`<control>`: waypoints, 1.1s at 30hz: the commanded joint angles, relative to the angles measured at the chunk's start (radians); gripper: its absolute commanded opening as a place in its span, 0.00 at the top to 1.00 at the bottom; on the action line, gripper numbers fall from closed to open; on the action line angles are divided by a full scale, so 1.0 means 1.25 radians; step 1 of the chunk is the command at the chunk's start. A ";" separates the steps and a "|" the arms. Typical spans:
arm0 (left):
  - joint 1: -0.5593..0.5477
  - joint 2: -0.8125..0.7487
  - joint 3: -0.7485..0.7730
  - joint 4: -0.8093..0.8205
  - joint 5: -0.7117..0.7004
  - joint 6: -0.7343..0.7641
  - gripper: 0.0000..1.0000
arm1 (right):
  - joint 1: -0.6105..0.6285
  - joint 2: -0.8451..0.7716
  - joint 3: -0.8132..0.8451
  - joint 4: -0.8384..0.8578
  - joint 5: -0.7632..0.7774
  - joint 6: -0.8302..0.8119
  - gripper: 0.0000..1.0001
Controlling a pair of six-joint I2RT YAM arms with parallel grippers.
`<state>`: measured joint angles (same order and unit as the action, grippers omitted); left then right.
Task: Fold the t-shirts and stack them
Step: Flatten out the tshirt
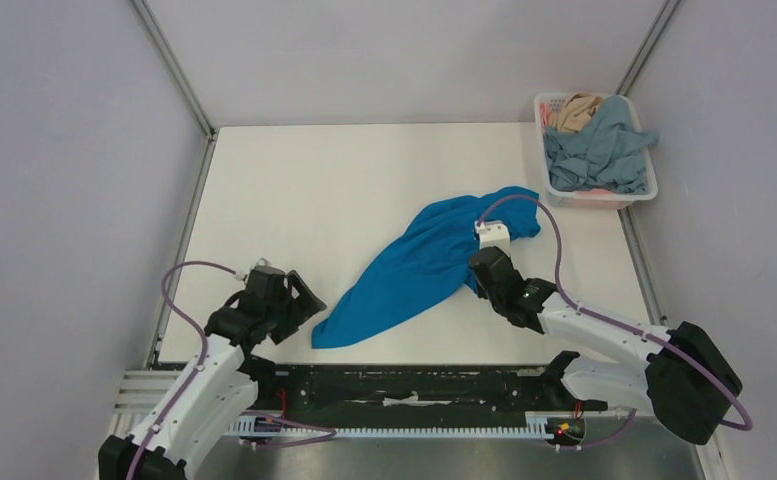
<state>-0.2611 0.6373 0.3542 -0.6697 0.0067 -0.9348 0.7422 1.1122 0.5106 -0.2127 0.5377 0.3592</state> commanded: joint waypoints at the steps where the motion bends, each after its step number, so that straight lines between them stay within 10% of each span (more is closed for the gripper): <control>1: -0.136 0.040 0.087 -0.099 -0.063 -0.039 0.08 | 0.000 0.003 0.008 -0.001 0.003 0.004 1.00; 9: -0.371 0.162 0.122 -0.197 -0.120 -0.113 0.08 | 0.000 -0.043 -0.033 0.006 0.003 0.015 1.00; 26: -0.383 0.289 0.071 0.047 -0.118 -0.091 0.29 | 0.000 -0.037 -0.034 0.013 -0.017 0.009 1.00; 29: -0.383 0.334 0.079 0.068 -0.103 -0.080 0.46 | 0.000 -0.042 -0.036 0.012 -0.012 0.010 1.00; 31: -0.383 0.365 0.073 0.091 -0.083 -0.076 0.90 | 0.000 -0.044 -0.038 0.012 -0.006 0.011 1.00; 33: -0.383 0.378 0.080 0.093 -0.077 -0.063 0.98 | 0.000 -0.044 -0.037 0.012 0.000 0.009 1.00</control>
<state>-0.7353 1.0637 0.4637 -0.6056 -0.0929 -1.0397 0.7422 1.0786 0.4706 -0.2272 0.5171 0.3599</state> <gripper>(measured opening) 0.093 0.012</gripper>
